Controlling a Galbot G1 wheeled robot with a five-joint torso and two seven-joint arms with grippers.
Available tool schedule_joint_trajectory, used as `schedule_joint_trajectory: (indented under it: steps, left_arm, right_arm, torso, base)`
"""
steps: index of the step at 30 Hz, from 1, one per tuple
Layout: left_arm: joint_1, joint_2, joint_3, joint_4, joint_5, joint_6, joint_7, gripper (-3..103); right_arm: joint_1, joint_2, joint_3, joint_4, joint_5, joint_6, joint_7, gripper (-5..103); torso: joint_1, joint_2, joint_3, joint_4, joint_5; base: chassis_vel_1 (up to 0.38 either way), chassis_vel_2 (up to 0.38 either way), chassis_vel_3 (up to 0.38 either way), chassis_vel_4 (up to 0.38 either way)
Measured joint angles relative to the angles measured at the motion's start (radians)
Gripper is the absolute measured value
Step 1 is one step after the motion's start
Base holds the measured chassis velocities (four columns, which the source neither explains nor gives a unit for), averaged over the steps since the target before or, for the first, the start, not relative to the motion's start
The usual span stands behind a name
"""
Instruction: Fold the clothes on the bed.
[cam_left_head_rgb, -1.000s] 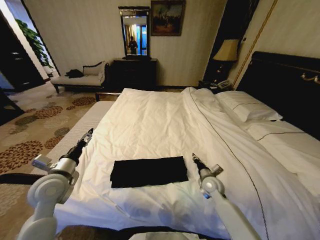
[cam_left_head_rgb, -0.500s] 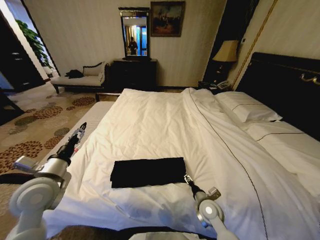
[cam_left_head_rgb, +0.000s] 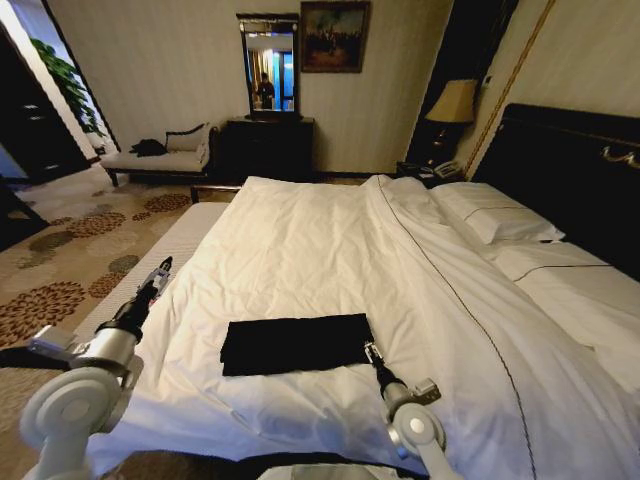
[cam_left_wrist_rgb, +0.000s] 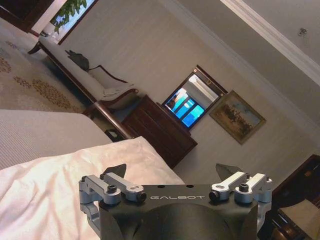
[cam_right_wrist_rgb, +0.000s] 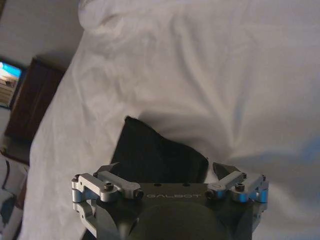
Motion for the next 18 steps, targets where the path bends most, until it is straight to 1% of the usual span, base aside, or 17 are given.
schedule_joint_trajectory:
  steps: [5, 16, 17, 18]
  left_arm:
    - [0.007, -0.006, -0.005, -0.01, 0.0, -0.001, -0.001, 100]
    - [0.027, -0.013, -0.02, -0.031, 0.007, -0.003, -0.002, 100]
    - [0.029, -0.014, -0.02, -0.031, 0.011, -0.004, -0.002, 100]
    - [0.03, -0.016, -0.02, -0.031, 0.015, -0.004, -0.002, 100]
  right_arm:
    - [-0.017, 0.016, 0.0, 0.014, 0.011, 0.016, -0.006, 100]
    - [0.029, 0.046, -0.017, -0.095, -0.007, 0.033, -0.031, 100]
    - [0.031, 0.051, -0.017, -0.097, -0.005, 0.033, -0.034, 101]
    - [0.032, 0.056, -0.018, -0.098, -0.004, 0.034, -0.036, 97]
  torso:
    - [0.0, 0.0, 0.0, -0.0001, -0.0001]
    - [0.0, 0.0, 0.0, 0.0, 0.0]
    - [0.0, 0.0, 0.0, -0.0002, -0.0001]
    - [0.0, 0.0, 0.0, -0.0002, -0.0001]
  base:
    - [0.0, 0.0, 0.0, 0.0]
    - [0.0, 0.0, 0.0, 0.0]
    - [0.0, 0.0, 0.0, 0.0]
    - [0.0, 0.0, 0.0, 0.0]
